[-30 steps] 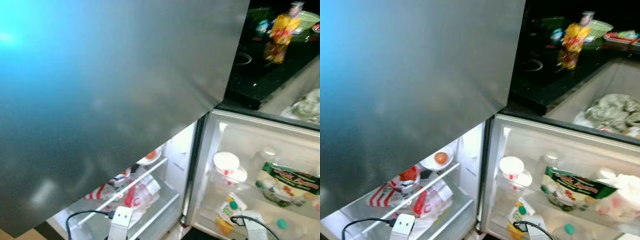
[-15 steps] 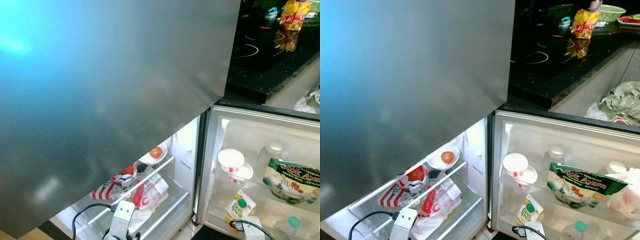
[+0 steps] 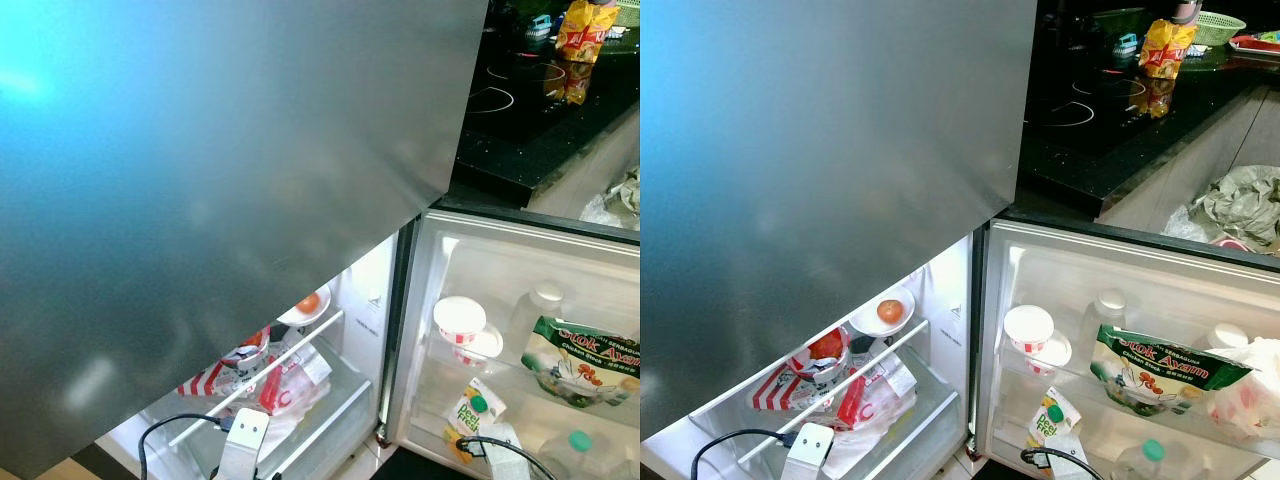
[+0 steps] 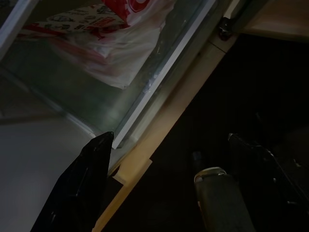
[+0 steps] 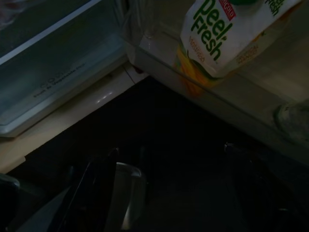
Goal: Restocking fridge
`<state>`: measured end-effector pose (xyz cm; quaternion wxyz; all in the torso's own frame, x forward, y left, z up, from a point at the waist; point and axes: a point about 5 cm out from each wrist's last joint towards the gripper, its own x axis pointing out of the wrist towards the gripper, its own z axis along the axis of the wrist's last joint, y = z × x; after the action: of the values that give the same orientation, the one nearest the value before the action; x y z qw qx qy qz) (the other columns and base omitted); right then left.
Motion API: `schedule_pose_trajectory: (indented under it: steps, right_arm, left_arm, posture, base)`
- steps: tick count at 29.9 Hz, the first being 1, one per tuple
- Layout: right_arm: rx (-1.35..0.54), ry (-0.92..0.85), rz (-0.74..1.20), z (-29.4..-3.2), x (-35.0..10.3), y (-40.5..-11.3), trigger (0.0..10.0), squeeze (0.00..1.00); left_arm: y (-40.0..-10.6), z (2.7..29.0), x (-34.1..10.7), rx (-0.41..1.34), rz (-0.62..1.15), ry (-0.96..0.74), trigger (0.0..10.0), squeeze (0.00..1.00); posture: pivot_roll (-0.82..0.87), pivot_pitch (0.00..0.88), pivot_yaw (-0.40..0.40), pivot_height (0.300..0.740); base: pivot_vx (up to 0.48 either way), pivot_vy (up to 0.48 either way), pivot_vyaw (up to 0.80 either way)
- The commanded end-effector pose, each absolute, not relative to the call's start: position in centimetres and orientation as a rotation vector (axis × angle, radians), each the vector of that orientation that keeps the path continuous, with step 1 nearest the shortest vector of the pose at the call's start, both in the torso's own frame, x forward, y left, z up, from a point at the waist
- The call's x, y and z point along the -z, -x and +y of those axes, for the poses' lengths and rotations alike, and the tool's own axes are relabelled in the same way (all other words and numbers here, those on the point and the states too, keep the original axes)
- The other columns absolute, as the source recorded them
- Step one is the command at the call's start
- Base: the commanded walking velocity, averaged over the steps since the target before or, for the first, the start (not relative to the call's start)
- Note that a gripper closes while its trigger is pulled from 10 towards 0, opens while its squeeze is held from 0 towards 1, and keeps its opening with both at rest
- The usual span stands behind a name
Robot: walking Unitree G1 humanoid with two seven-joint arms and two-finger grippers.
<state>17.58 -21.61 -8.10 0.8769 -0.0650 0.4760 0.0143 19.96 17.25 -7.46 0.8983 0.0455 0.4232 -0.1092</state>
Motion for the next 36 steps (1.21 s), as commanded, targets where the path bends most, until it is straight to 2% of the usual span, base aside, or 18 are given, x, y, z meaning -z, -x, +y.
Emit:
schedule_pose_trajectory:
  steps: [1, 27, 32, 36]
  right_arm:
    - [-0.005, 0.103, 0.984, -21.5, 8.2, -17.5, 10.0, 0.0]
    - [0.038, 0.108, 1.047, -21.9, 9.1, -15.4, 10.0, 0.0]
    - [0.034, 0.108, 1.058, -21.4, 9.2, -15.5, 10.0, 0.0]
    - [0.013, 0.11, 1.086, -20.2, 9.6, -15.0, 10.0, 0.0]
  left_arm:
    - [-19.6, 17.3, 7.7, 0.228, 0.892, -0.089, 10.0, 0.0]
    - [-19.9, 16.4, 7.6, 0.241, 0.879, -0.075, 10.0, 0.0]
    - [-19.6, 16.5, 7.7, 0.237, 0.887, -0.072, 10.0, 0.0]
    - [-19.2, 16.6, 7.9, 0.236, 0.901, -0.075, 10.0, 0.0]
  posture:
    - [-0.13, 0.051, 0.031, 0.74]
    - [-0.15, 0.057, 0.039, 0.74]
    - [-0.15, 0.057, 0.038, 0.74]
    - [-0.16, 0.057, 0.039, 0.74]
  base:
    - [0.0, 0.0, 0.0]
    - [0.0, 0.0, 0.0]
    - [0.0, 0.0, 0.0]
    - [0.0, 0.0, -0.8]
